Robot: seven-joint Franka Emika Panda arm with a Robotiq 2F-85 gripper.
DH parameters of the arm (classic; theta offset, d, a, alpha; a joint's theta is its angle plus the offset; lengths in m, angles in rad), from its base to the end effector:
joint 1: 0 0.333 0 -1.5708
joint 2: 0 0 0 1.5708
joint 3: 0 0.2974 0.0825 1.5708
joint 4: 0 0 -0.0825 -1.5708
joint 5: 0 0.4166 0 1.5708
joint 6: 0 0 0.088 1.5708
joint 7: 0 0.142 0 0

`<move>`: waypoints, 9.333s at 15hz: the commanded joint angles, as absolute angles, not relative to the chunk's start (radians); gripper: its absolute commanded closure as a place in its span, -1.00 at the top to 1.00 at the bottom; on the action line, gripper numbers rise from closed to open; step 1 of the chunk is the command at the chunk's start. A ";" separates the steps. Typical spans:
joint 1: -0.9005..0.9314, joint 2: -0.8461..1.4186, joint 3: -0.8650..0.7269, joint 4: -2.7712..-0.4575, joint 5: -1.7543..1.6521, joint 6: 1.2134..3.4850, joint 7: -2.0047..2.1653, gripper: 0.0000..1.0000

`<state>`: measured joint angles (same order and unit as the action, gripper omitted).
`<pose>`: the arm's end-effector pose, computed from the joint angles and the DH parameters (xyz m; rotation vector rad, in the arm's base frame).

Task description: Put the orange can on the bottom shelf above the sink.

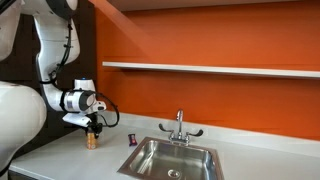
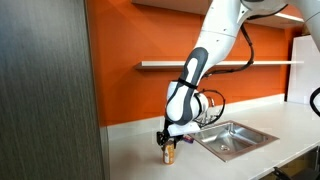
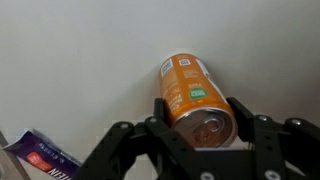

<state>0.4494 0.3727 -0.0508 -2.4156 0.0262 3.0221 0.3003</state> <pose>0.4858 0.1999 0.1002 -3.0509 -0.1195 -0.3441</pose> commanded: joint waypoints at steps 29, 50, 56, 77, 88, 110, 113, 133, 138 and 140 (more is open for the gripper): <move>0.211 -0.403 0.166 -2.516 0.152 2.311 0.451 -0.22; 0.080 -0.589 0.199 -2.295 0.101 2.060 0.455 -0.22; 0.042 -0.566 0.206 -2.197 0.049 2.056 0.456 -0.22; -0.011 -0.265 0.195 -1.757 -0.081 2.050 0.486 -0.22; 0.020 -0.001 0.139 -1.470 -0.130 1.982 0.493 -0.22; 0.091 0.279 0.079 -1.082 -0.137 1.765 0.539 -0.22; 0.091 0.292 0.077 -1.076 -0.138 1.778 0.534 -0.22; 0.088 0.369 0.061 -1.003 -0.134 1.775 0.541 -0.22; 0.089 0.404 0.048 -0.965 -0.132 1.764 0.570 0.93; 0.090 0.417 0.044 -0.954 -0.133 1.763 0.580 1.00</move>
